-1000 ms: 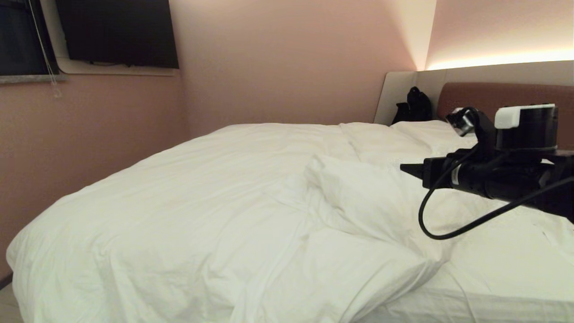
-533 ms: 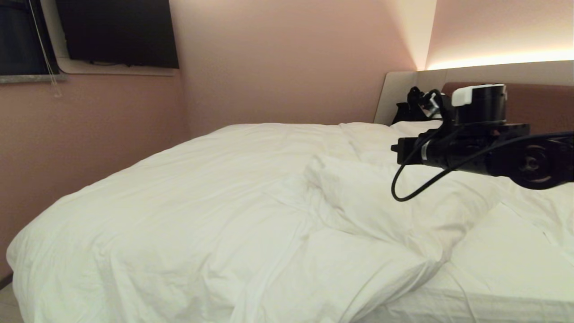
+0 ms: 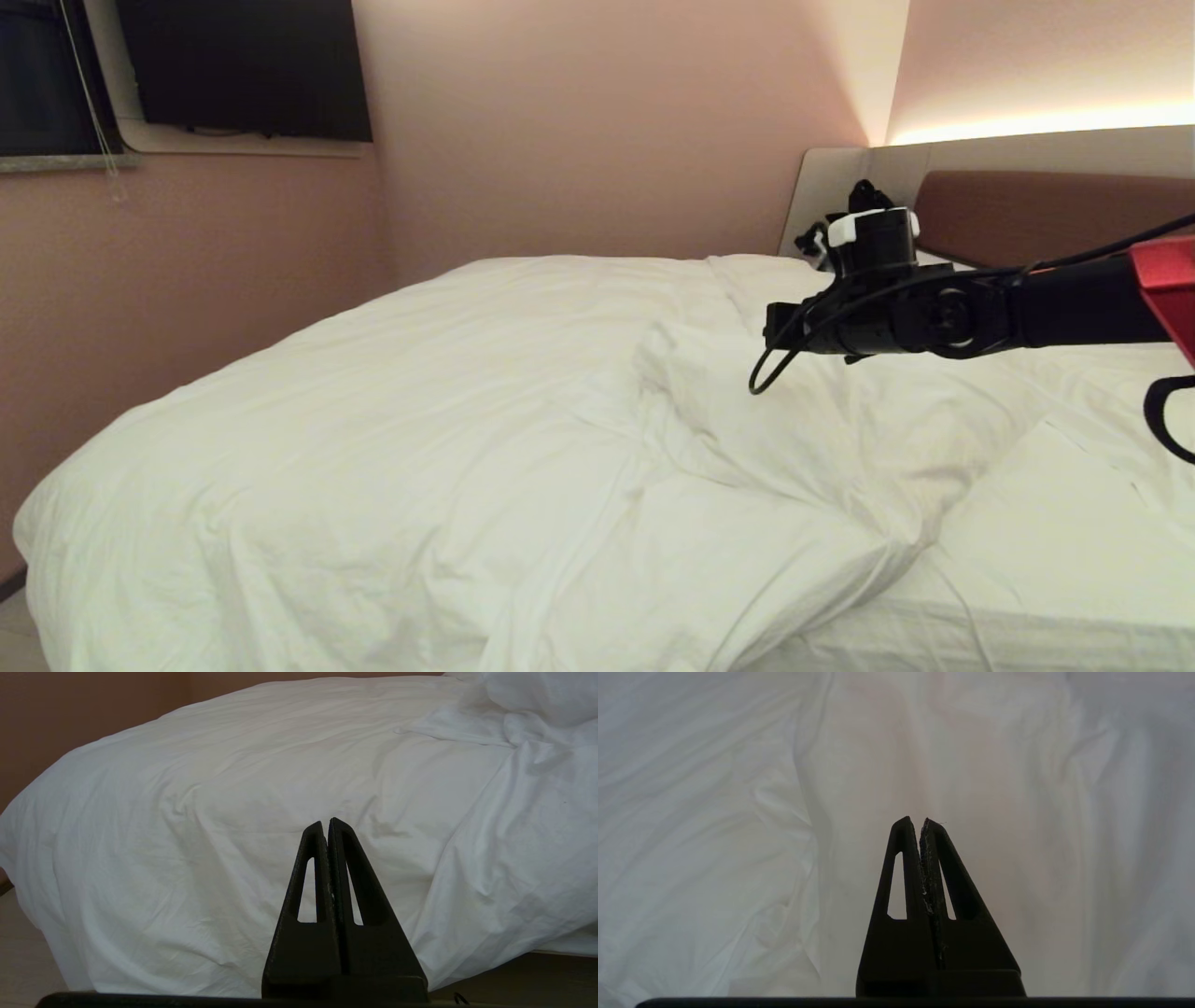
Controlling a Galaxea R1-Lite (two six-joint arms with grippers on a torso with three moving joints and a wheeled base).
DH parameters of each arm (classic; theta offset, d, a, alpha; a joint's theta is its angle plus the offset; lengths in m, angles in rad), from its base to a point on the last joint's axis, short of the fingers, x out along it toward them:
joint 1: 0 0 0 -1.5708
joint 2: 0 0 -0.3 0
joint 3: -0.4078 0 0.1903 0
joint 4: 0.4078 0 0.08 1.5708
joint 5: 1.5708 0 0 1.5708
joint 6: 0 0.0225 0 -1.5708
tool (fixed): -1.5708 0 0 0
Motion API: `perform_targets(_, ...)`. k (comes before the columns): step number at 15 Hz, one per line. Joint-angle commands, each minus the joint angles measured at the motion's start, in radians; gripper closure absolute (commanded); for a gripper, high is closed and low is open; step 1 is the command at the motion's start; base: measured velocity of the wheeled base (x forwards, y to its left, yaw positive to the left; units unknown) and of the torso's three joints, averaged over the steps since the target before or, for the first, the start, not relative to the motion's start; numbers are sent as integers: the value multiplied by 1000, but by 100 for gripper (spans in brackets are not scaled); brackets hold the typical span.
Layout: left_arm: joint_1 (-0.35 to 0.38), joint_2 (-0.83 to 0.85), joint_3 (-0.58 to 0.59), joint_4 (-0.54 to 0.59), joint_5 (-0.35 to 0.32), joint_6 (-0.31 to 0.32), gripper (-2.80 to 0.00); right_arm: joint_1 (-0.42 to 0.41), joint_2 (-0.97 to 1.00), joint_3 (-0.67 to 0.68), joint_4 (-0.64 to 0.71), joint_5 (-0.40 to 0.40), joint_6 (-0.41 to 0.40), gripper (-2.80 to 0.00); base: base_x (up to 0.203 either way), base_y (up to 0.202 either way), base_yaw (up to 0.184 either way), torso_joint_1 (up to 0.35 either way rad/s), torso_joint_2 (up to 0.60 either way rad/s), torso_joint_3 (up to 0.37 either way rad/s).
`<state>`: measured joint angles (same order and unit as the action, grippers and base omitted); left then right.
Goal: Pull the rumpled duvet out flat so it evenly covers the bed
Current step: Flatten the corners of the folded blanket
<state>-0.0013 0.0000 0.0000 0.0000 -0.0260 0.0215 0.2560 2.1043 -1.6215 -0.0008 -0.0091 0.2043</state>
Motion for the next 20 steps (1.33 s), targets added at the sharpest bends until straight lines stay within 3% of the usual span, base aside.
perform_targets(1, 0, 0, 0, 0, 0, 0, 0, 5, 53, -27, 60, 0, 13, 0, 0, 0, 0, 0, 0, 0)
perform_targets(5, 0, 0, 0, 0, 0, 0, 0, 12, 118, -64, 79, -2, 14, 0, 0, 0, 0, 0, 0, 0)
perform_targets(6, 0, 0, 0, 0, 0, 0, 0, 12, 118, -64, 79, -2, 14, -280, 0, 0, 0, 0, 0, 0)
perform_targets(17, 0, 0, 0, 0, 0, 0, 0, 57, 148, -70, 71, -6, 0, -280, 0, 0, 0, 0, 0, 0)
perform_targets(20, 0, 0, 0, 0, 0, 0, 0, 61, 235, -130, 78, -15, -13, -280, 0, 0, 0, 0, 0, 0)
